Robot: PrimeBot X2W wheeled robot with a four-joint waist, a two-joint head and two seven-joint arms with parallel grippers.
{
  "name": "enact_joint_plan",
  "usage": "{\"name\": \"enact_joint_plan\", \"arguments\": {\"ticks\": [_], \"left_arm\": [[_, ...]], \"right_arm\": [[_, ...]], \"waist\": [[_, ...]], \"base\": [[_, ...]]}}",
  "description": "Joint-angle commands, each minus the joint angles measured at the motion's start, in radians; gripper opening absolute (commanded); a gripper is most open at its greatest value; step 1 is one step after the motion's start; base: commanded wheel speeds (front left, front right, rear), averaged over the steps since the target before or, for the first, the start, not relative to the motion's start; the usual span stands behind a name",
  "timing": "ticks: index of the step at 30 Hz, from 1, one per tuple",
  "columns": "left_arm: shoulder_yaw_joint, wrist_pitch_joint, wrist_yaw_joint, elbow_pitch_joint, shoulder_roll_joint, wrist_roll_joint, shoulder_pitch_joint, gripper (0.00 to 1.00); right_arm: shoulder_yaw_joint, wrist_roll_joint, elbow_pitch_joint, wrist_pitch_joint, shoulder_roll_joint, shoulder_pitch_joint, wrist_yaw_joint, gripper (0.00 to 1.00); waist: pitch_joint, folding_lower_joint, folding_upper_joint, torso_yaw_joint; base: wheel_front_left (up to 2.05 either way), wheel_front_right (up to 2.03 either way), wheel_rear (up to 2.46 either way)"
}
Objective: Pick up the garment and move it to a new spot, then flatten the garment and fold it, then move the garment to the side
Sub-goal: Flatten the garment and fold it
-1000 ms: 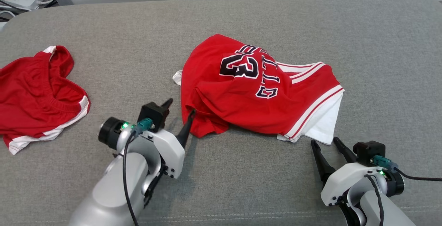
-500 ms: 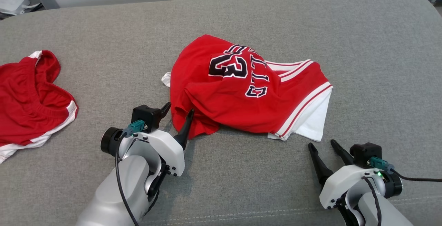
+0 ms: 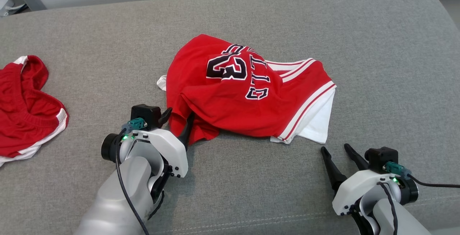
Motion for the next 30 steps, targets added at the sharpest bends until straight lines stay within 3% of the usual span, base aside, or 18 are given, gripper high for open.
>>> {"name": "enact_joint_plan", "arguments": {"ticks": [1,2,4,9,14,20,26,30], "left_arm": [[0.026,-0.009,-0.007,-0.006,0.025,-0.006,-0.04,0.48],[0.024,-0.009,-0.009,0.004,0.024,-0.006,-0.044,0.4],[0.022,-0.011,-0.018,0.027,0.022,-0.013,-0.055,0.0],[0.024,-0.028,-0.03,0.031,0.024,-0.02,-0.066,0.0],[0.041,-0.039,-0.027,-0.028,0.073,-0.004,-0.093,0.0],[0.074,-0.041,0.015,-0.18,0.208,0.044,-0.167,0.0],[0.06,0.018,-0.004,-0.373,0.344,0.078,-0.209,0.0],[0.035,0.092,-0.011,-0.483,0.383,0.057,-0.115,0.0]], "right_arm": [[0.016,0.003,-0.019,-0.006,-0.003,-0.002,0.004,1.0],[0.016,0.004,-0.018,-0.006,-0.002,0.0,0.004,1.0],[0.015,0.004,-0.017,-0.006,-0.001,0.003,0.004,1.0],[0.013,0.006,-0.02,-0.006,0.0,0.002,0.004,1.0],[-0.002,0.008,-0.02,-0.006,-0.004,0.018,0.004,1.0],[-0.013,0.011,-0.022,-0.006,-0.002,0.033,0.004,1.0],[-0.021,0.008,-0.022,-0.006,0.003,0.034,0.004,1.0],[-0.018,0.007,-0.025,-0.006,0.01,0.032,0.004,1.0]], "waist": [[-0.002,0.0,-0.0001,0.001],[-0.003,0.0,-0.0001,0.002],[-0.005,0.0,-0.0001,0.006],[-0.011,0.0,-0.0001,0.016],[-0.03,0.0,-0.0001,0.045],[-0.045,0.0,-0.0001,0.091],[-0.047,0.0,-0.0001,0.117],[-0.041,0.0,-0.0001,0.123]], "base": [[0.0,0.0,0.0],[0.0,0.0,0.0],[0.0,0.0,0.0],[0.0,0.0,0.0],[0.0,0.0,0.0],[0.0,0.0,0.0],[0.0,0.0,0.0],[0.0,0.0,0.0]]}}
